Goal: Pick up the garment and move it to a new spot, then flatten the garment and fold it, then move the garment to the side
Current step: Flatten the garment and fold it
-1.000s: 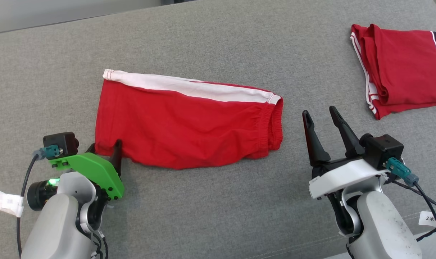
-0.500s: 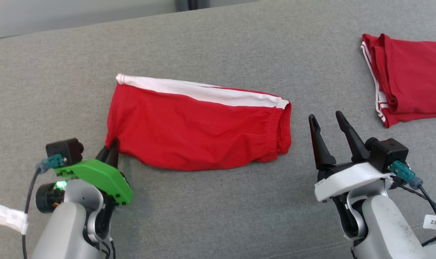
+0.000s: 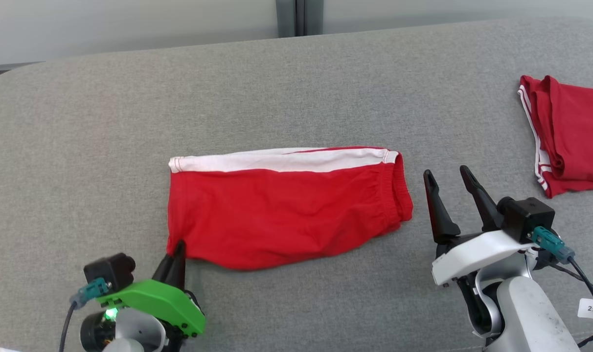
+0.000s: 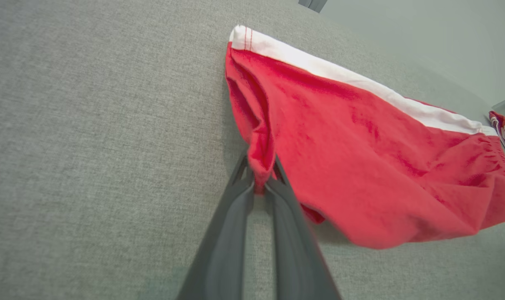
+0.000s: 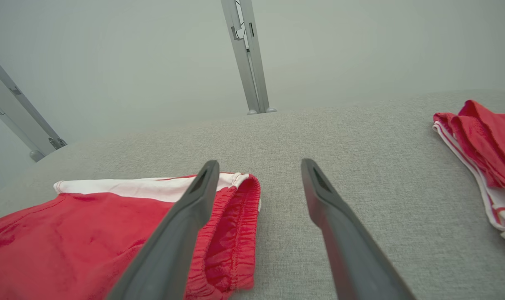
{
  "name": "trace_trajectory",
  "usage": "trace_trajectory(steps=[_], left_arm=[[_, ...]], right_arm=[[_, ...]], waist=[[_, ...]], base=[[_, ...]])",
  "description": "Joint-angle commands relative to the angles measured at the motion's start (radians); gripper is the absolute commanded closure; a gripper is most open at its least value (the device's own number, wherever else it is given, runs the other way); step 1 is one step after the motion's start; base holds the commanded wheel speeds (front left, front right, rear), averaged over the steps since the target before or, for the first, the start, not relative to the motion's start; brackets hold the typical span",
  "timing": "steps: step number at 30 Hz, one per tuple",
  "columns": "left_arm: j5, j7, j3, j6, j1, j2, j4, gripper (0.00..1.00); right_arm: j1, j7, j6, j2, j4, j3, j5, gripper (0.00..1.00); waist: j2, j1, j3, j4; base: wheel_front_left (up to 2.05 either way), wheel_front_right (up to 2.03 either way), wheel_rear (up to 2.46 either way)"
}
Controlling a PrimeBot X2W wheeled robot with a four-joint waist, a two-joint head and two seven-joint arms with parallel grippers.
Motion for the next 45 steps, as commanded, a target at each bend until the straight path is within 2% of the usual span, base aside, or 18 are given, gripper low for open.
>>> trace_trajectory(steps=[1,6,7,8,9,16,22,29,39,45], left_arm=[[-0.02,-0.009,0.003,0.005,0.021,-0.012,0.004,1.0],[-0.016,-0.03,-0.003,0.002,0.037,-0.02,0.028,1.0],[-0.014,-0.036,-0.001,0.006,0.036,-0.021,0.031,0.59],[-0.009,-0.048,0.002,0.008,0.033,-0.02,0.034,0.06],[-0.005,-0.062,0.006,0.009,0.028,-0.019,0.033,0.0],[0.076,-0.197,0.011,0.018,-0.005,0.021,-0.003,0.0],[0.112,-0.236,0.017,0.041,0.004,0.038,-0.06,0.0],[0.099,-0.259,0.033,0.07,0.048,0.022,-0.112,0.0],[0.086,-0.279,0.021,0.072,0.078,-0.008,-0.116,0.0],[0.085,-0.287,0.017,0.071,0.071,-0.016,-0.099,0.0]], right_arm=[[0.016,0.003,-0.001,-0.003,-0.003,0.001,-0.007,0.0],[0.018,0.011,-0.001,-0.003,0.003,0.007,-0.005,0.0],[0.018,0.011,-0.001,-0.003,0.005,0.007,-0.005,0.0],[0.02,0.014,-0.001,-0.003,0.008,0.006,-0.007,0.0],[0.021,0.017,-0.001,-0.003,0.01,0.005,-0.008,0.0],[0.032,0.041,-0.001,-0.003,0.023,-0.02,-0.021,0.0],[0.03,0.108,-0.001,-0.003,0.042,-0.026,-0.026,0.0],[-0.031,0.204,-0.001,-0.003,0.095,-0.022,0.002,0.0],[-0.157,0.306,-0.001,-0.003,0.304,-0.058,-0.02,0.0],[-0.204,0.358,-0.001,-0.003,0.436,-0.047,0.018,0.0]], waist=[[0.0,0.0,-0.009,0.008],[0.0,0.0,-0.014,0.011],[0.0,0.0,-0.015,0.01],[0.0,0.0,-0.016,0.009],[0.0,0.0,-0.018,0.009],[0.0,0.0,-0.033,0.008],[0.0,0.0,-0.052,0.02],[0.0,0.0,-0.056,0.059],[0.0,0.0,-0.05,0.132],[0.0,0.0,-0.049,0.161]], base=[[0.0,0.0,0.0],[0.0,0.0,0.0],[0.0,0.0,0.0],[0.0,0.0,0.0],[0.0,0.0,0.0],[0.0,0.0,0.0],[0.0,0.0,0.0],[0.0,0.0,0.0],[0.0,0.0,0.0],[0.0,0.0,0.0]])
